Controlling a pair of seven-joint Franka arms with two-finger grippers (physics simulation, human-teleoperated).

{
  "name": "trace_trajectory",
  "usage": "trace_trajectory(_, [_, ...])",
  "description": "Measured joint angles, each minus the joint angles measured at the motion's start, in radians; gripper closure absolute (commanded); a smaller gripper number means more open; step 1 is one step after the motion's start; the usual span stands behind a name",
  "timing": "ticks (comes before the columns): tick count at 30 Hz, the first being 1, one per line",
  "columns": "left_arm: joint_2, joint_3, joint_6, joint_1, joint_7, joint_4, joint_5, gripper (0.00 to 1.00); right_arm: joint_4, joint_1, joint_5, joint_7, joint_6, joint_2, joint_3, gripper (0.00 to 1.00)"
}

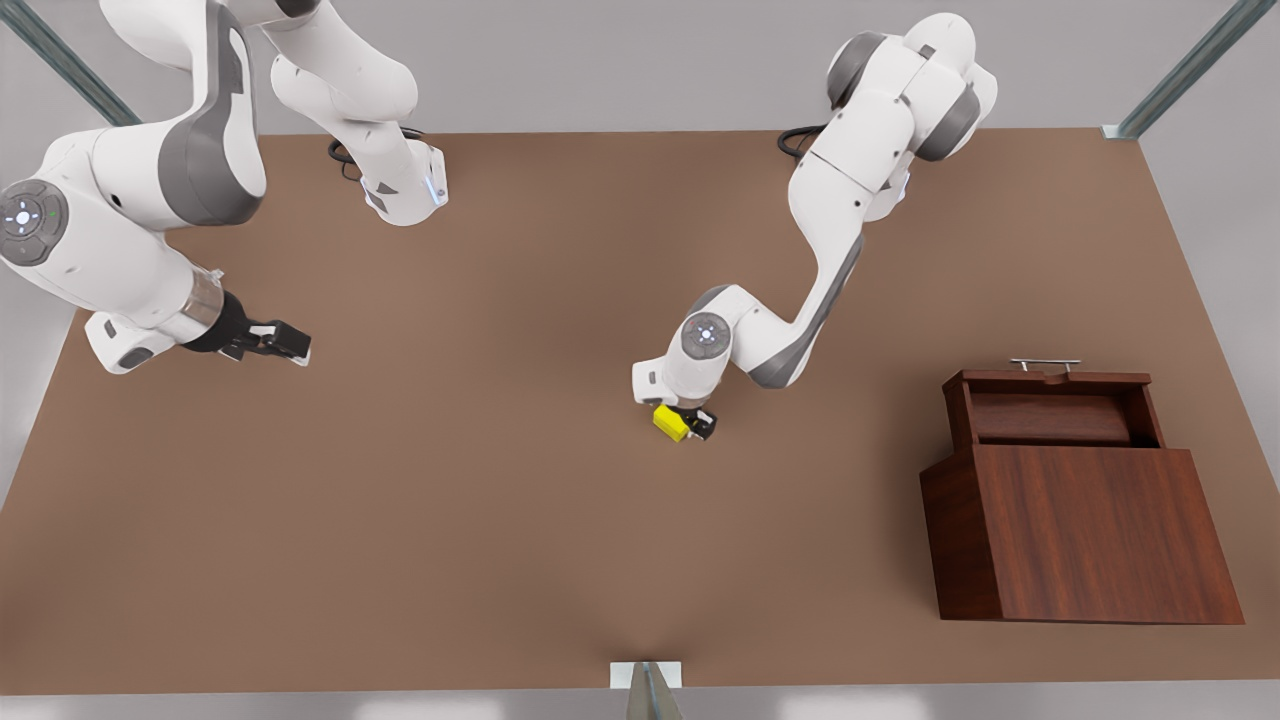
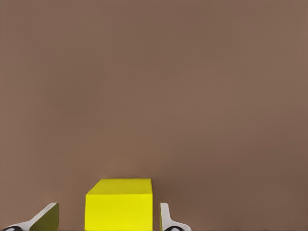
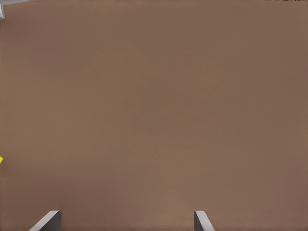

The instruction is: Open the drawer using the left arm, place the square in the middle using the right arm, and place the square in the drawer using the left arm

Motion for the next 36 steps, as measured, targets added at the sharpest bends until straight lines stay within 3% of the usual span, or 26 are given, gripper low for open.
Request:
trace_trajectory(19, [0.075, 0.0, 0.05, -0.012, -0.001, -0.03, 0.001, 0.0, 0.001, -0.002, 0.003, -0.002, 0.0, 0.0, 0.0, 0.0])
trace_trajectory(21, [0.079, 0.0, 0.055, -0.012, -0.001, -0.03, 0.002, 0.06, 0.001, -0.005, 0.003, -0.003, 0.0, 0.0, 0.0, 0.0])
trace_trajectory(22, [0.081, 0.0, 0.056, -0.011, -0.001, -0.03, 0.002, 0.17, 0.001, -0.005, 0.005, -0.003, 0.001, 0.001, 0.0, 0.0])
trace_trajectory(25, [0.081, 0.0, 0.057, -0.012, -0.001, -0.028, 0.002, 0.3, 0.001, -0.003, 0.005, -0.003, 0.002, 0.002, 0.0, 0.0])
trace_trajectory(36, [0.078, 0.0, 0.055, -0.004, -0.004, -0.027, 0.027, 0.3, 0.006, -0.009, 0.008, -0.02, 0.01, 0.006, -0.001, 0.0])
